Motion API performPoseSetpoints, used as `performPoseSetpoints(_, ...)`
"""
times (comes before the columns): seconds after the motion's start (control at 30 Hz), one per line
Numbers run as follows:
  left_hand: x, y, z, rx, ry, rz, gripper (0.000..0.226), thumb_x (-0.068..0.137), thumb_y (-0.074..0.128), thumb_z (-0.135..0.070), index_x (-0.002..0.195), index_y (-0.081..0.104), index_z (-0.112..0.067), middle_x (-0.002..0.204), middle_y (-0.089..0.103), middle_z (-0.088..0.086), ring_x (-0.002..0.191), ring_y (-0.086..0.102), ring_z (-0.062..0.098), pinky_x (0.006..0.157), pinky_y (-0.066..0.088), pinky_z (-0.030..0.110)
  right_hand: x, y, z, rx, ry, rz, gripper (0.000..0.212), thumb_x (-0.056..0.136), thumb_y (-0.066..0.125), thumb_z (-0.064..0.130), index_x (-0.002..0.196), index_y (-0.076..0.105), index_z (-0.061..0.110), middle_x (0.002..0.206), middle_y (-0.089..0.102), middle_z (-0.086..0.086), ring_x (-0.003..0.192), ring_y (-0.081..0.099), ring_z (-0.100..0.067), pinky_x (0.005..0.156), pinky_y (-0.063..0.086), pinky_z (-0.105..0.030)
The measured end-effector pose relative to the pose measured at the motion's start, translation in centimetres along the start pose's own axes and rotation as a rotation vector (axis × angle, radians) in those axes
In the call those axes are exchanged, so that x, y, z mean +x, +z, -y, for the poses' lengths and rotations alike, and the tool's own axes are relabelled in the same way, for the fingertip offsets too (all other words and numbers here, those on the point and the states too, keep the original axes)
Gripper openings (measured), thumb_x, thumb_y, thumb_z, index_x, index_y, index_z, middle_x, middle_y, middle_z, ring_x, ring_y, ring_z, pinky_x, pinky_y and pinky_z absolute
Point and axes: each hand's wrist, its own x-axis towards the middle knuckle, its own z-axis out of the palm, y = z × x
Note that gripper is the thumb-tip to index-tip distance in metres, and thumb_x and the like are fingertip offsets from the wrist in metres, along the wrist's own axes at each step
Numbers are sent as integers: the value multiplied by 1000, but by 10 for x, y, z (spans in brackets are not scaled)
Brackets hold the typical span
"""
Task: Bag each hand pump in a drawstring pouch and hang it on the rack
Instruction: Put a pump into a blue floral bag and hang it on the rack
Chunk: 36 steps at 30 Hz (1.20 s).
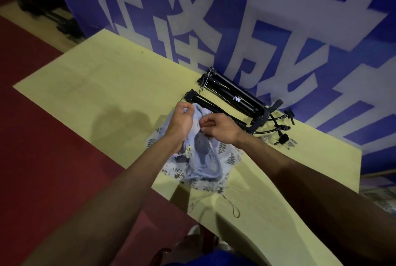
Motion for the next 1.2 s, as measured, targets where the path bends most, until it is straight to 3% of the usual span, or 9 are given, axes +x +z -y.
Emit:
performPoseSetpoints(0.13,7,-13,-33,-86,11,-36,13,100,38,-20,106,49,-15,99,50,4,93,46,20,74,39,29,3,-21,18,-75,-94,-22,24,91,55,-1,112,63,4,112,66,-11,108,62,-21,94,51,-32)
performPoseSetpoints(0.27,9,-25,-62,-142,66,-52,13,100,38,-24,106,47,-17,93,50,0,88,48,17,70,42,27,3,-52,30,-280,-174,-75,24,91,57,6,114,65,10,118,67,-6,110,61,-17,100,47,-31)
performPoseSetpoints(0.37,11,-24,-68,-92,91,-55,14,100,36,-25,106,46,-17,85,45,-4,76,45,13,67,39,29,-3,-73,29,-306,-166,-62,22,93,56,9,112,66,11,110,66,-1,102,61,-15,89,49,-26)
performPoseSetpoints(0.43,11,-17,-64,-33,82,-31,13,101,34,-23,97,46,-18,78,41,-4,66,40,10,60,36,26,-8,-86,21,-360,-129,-53,20,94,55,11,109,67,10,101,66,1,93,62,-15,78,49,-22)
performPoseSetpoints(0.53,15,3,-47,102,67,11,35,101,31,-15,66,33,-21,65,25,2,55,22,15,52,22,29,-10,-110,-5,-358,-39,-81,18,93,56,13,105,69,9,105,70,-5,94,67,-20,85,54,-33)
performPoseSetpoints(0.67,19,29,-27,170,-25,50,41,102,31,-16,62,22,-17,61,15,5,53,10,18,56,15,31,-7,-133,-46,-386,62,-115,18,93,55,13,104,68,10,108,69,-7,93,65,-19,90,54,-38)
performPoseSetpoints(0.93,37,52,-9,219,-16,134,51,97,48,-30,56,20,-19,46,17,-4,38,15,12,56,28,31,51,-135,-95,-489,153,-35,36,89,55,15,125,56,12,126,60,-11,112,57,-25,89,44,-29)
performPoseSetpoints(1.1,50,54,10,301,-110,147,45,100,40,-28,60,25,-16,56,18,2,47,18,15,55,20,27,101,-107,-113,-543,166,56,57,88,60,20,139,38,8,136,52,-17,121,52,-32,96,45,-34)
performPoseSetpoints(1.2,53,55,18,240,-166,76,35,99,41,-34,68,36,-18,61,28,-3,53,27,12,60,29,28,117,-89,-127,-560,191,148,58,86,64,29,133,39,4,126,57,-19,111,58,-35,84,50,-36)
